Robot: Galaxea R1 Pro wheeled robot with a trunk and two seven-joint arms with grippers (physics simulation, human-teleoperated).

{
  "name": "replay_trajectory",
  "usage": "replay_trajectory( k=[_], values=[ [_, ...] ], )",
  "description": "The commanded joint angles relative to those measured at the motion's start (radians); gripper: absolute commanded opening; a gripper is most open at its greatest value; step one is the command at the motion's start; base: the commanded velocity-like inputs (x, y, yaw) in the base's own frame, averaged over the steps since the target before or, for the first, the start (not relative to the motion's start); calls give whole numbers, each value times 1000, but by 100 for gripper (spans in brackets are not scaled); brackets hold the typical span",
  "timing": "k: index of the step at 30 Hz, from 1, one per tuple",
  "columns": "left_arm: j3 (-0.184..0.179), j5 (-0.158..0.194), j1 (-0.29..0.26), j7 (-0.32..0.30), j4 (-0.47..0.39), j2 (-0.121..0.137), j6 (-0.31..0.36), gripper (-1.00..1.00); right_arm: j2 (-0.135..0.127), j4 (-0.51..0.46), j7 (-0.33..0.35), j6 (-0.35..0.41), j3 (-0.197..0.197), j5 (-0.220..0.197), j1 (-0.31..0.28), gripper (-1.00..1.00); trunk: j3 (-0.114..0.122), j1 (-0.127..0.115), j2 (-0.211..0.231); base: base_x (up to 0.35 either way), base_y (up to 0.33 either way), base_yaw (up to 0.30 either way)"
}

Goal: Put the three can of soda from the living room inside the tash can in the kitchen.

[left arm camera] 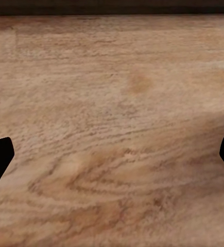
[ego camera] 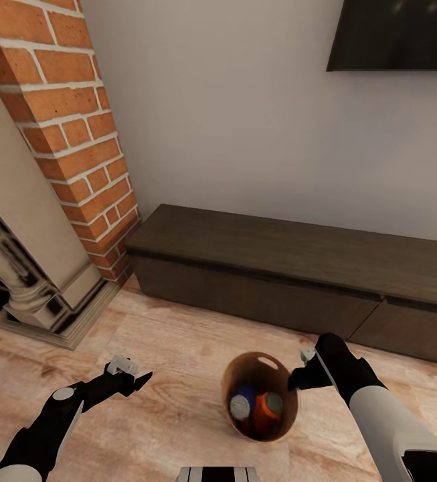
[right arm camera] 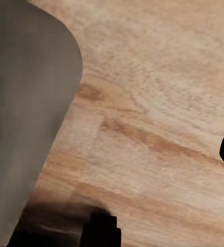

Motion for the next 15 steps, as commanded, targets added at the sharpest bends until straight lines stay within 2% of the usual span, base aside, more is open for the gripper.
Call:
replay_trajectory(
  k=[1, 4, 15],
  values=[
    [0, 0, 0, 0, 0, 0, 0, 100, 0, 0, -1, 0, 0, 2, 0, 100, 0, 0, 0, 0, 0, 0],
    [0, 0, 0, 0, 0, 0, 0, 100, 0, 0, -1, 0, 0, 2, 0, 100, 0, 0, 0, 0, 0, 0],
    [0, 0, -1, 0, 31, 0, 0, 100, -1, 0, -3, 0, 0, 2, 0, 100, 43, -5, 3, 0, 0, 0]
  ],
)
